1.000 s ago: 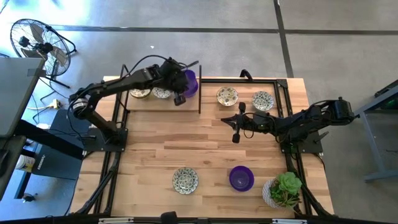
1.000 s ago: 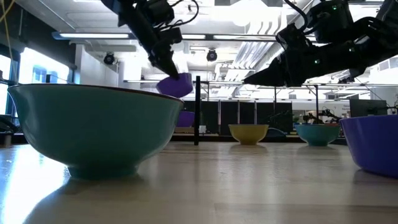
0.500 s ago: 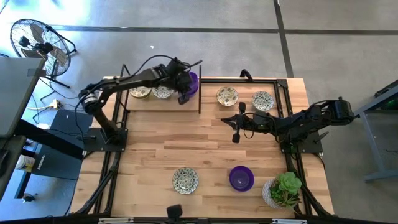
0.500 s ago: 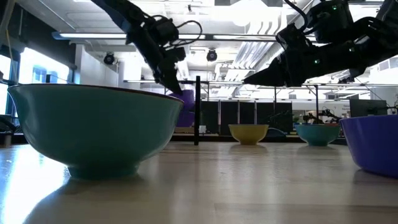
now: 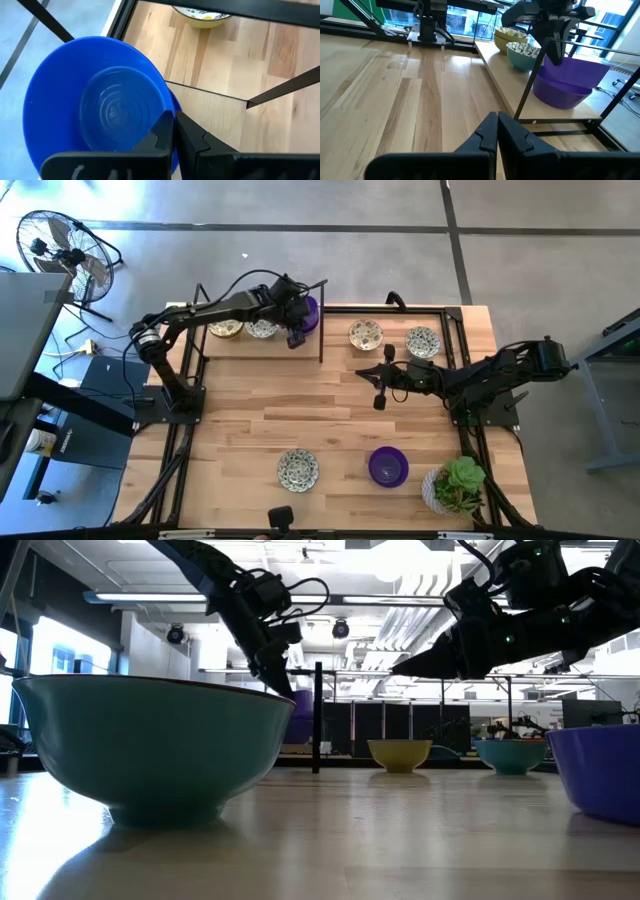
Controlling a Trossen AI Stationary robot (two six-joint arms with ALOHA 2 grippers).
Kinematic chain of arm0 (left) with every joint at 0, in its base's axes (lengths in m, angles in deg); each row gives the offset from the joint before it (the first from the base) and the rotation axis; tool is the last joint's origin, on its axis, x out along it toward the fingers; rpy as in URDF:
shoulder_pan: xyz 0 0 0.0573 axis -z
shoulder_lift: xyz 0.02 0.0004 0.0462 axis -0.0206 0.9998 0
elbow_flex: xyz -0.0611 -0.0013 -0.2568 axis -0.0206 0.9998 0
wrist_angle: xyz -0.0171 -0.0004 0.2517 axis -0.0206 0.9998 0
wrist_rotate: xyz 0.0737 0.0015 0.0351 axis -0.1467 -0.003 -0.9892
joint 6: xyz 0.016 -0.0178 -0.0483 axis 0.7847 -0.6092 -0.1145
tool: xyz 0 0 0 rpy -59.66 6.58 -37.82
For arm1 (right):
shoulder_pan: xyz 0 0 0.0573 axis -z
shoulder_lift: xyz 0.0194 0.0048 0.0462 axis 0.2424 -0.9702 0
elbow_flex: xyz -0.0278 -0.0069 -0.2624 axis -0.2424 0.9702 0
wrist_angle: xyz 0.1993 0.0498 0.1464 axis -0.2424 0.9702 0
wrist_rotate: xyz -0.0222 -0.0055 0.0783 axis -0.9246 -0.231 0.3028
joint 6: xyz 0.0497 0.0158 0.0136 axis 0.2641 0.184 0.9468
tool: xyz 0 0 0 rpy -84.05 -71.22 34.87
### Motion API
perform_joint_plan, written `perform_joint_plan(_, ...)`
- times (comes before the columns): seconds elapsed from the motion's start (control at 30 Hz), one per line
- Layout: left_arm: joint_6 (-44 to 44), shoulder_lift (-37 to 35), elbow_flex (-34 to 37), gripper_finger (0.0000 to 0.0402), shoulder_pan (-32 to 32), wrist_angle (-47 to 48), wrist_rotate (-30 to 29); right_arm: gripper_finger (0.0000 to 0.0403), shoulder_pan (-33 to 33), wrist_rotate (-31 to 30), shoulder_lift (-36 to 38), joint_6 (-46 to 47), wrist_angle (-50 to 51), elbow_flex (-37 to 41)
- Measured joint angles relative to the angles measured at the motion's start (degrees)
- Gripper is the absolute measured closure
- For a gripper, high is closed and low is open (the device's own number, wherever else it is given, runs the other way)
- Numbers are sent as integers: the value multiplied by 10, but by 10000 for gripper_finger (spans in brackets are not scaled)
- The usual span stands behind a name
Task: Pick & Place Mini bowls
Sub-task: Stack the left violet bowl on top of the other violet bowl on the shelf
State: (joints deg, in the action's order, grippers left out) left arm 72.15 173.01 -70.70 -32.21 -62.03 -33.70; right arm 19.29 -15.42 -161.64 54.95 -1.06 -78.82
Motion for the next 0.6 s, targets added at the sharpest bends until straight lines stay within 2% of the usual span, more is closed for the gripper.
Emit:
perform_joint_plan(0.47, 4, 31, 1, 401, 0, 3, 1, 402, 0, 0, 0, 0, 0, 0)
perform_joint_plan(0.6, 4, 33, 1, 390, 1, -1, -3, 402, 0, 0, 0, 0, 0, 0)
